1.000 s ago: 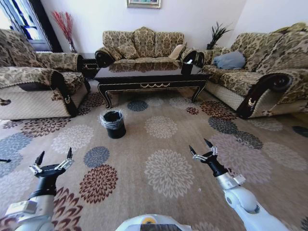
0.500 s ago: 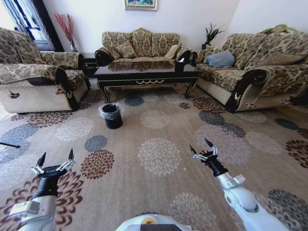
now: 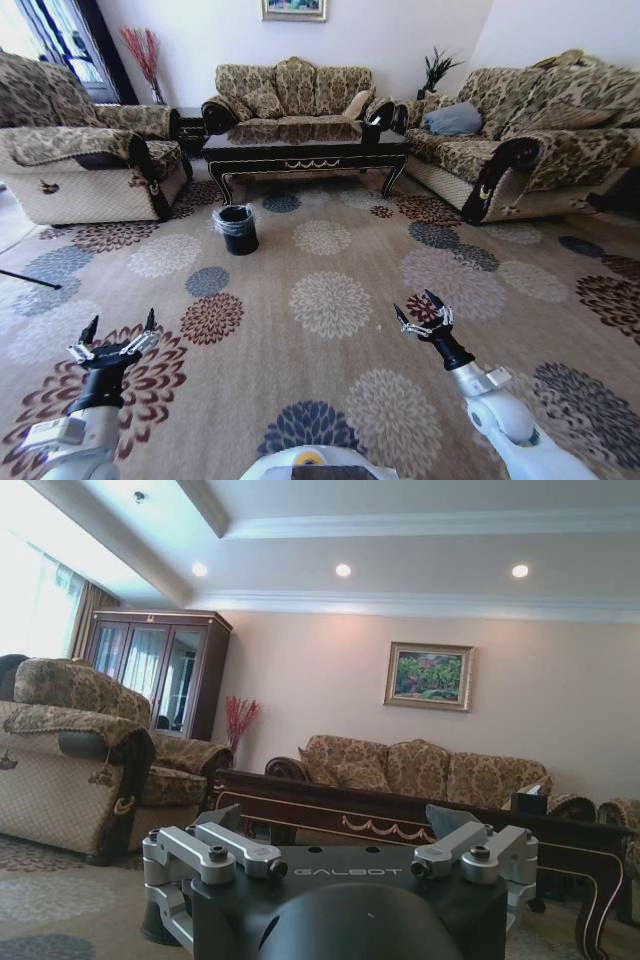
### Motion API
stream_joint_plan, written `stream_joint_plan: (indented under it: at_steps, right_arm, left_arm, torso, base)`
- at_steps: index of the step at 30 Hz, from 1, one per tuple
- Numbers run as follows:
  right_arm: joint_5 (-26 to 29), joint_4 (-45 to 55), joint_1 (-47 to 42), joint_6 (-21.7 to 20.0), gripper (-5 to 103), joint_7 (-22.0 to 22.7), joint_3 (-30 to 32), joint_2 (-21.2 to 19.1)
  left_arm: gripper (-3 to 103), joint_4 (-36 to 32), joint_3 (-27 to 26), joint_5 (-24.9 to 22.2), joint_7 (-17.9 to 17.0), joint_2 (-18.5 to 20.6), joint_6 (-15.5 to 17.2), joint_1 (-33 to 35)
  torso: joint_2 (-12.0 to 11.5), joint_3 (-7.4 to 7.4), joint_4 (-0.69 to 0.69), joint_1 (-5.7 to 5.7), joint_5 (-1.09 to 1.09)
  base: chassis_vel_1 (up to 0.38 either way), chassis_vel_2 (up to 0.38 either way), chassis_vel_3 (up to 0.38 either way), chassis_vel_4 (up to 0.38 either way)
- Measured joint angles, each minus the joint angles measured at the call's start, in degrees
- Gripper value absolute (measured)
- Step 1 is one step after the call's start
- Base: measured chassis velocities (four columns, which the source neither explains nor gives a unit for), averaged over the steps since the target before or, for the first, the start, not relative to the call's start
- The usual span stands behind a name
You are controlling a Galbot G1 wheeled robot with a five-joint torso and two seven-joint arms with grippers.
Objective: Move to the front of the table and pick up the trash from the floor, then place it into the trash bin.
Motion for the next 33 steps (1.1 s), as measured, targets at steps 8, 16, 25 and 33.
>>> stream_joint_plan:
  at_steps: [8, 16, 25, 33]
  right_arm:
    - [0.02, -0.18, -0.05, 1.45, 100, -0.88, 0.29, 0.17]
    - [-0.38, -0.53, -0.55, 1.92, 100, -2.16, 0.49, 0.25]
    - [0.41, -0.89, 0.05, 2.87, 100, -2.88, -0.39, 0.27]
    - [-0.26, -0.43, 0.19, 2.12, 100, -0.29, 0.16, 0.36]
  left_arm:
    - [100, -0.29, 0.38, 0.61, 0.0, -0.27, -0.18, 0.45]
    - [100, -0.42, 0.45, 0.95, 0.0, -0.43, -0.24, 0.63]
    - [100, 0.03, 0.94, 1.6, -0.89, -0.57, 0.62, 0.81]
    - [100, 0.1, 0.87, 2.05, -4.86, 0.9, 4.7, 0.16]
  torso:
    - [-0.01, 0.04, 0.02, 0.02, 0.01]
    - [0.0, 0.02, 0.0, 0.01, 0.0]
    - [-0.01, 0.02, 0.0, 0.01, 0.0]
    - [0.0, 0.02, 0.0, 0.01, 0.01]
  base:
    - [-0.001, 0.0, 0.003, 0.003]
    - [0.0, 0.0, 0.0, 0.0]
    - [0.0, 0.0, 0.0, 0.0]
    - [0.0, 0.0, 0.0, 0.0]
